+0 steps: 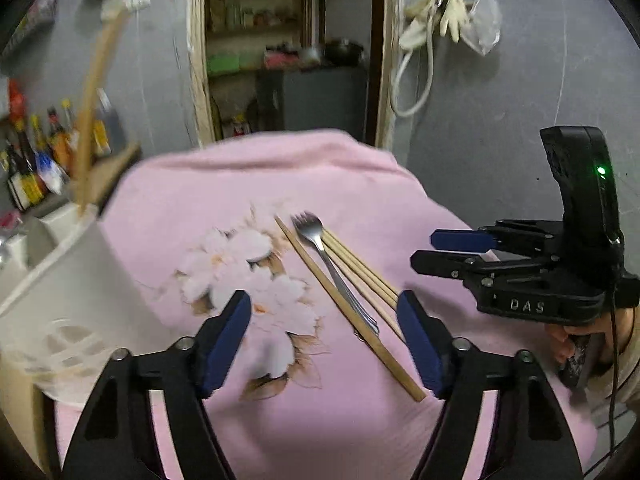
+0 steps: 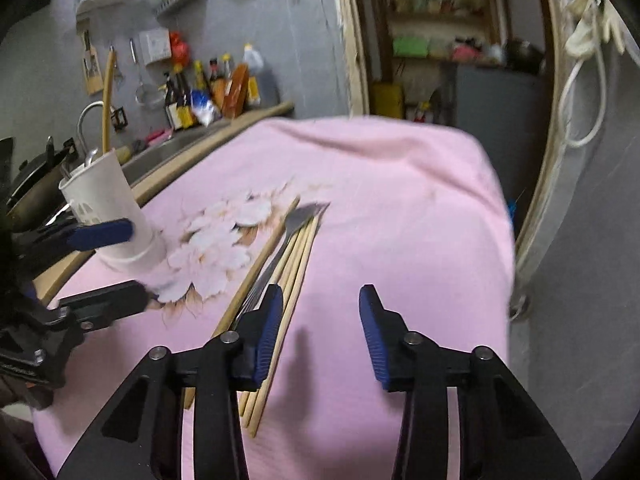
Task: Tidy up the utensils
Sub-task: 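Move both open tools back toward the remaining fork and chopsticks, then grasp a wooden chopstick with the left tool while the right tool grasps another chopstick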
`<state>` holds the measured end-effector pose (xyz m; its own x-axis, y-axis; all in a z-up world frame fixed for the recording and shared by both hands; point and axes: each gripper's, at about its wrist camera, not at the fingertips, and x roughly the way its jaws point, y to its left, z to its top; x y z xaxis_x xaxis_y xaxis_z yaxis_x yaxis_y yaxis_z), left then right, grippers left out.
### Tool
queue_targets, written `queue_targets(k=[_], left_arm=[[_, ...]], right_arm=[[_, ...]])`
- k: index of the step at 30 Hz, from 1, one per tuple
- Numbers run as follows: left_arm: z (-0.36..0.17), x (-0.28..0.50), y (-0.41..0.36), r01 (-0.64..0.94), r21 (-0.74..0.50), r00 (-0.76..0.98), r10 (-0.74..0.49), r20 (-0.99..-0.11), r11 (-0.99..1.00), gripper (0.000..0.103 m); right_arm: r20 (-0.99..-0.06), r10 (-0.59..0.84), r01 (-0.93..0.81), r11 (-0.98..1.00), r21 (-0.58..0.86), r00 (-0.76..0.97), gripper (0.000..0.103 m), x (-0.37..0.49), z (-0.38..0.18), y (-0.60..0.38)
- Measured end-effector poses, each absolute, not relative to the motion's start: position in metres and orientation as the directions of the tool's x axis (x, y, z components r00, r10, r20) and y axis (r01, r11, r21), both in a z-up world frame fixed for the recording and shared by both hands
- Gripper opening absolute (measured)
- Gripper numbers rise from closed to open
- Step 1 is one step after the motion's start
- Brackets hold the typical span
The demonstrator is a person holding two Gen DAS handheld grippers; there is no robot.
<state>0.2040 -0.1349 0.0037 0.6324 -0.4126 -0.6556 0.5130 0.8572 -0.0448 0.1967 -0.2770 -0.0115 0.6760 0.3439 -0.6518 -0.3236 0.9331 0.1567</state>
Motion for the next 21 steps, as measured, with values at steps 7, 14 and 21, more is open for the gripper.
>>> queue_targets(k=[7, 14, 21], left_arm=[[-0.015, 0.250, -0.143, 0.474, -0.122, 0.537, -0.396, -0.745, 0.872, 0.039], [-0.032, 0.286, -0.148, 0.438, -0.187, 0.462, -0.398, -0.792, 0.879, 0.025], [-0.033, 0.297, -0.141, 0.400, -0.241, 0.446, -0.418, -0.792, 0.884, 0.017]], right_arm=[[-0.708, 0.355, -0.365, 0.919, 0.146, 0.610, 0.030, 0.209, -0.020, -0.266], [-0.752, 0.291, -0.372, 0.926, 0.065, 0.592, 0.022, 0.219, -0.024, -0.253], [-0.760, 0.299, -0.366, 0.927, 0.086, 0.578, 0.022, 0.230, -0.024, -0.249]])
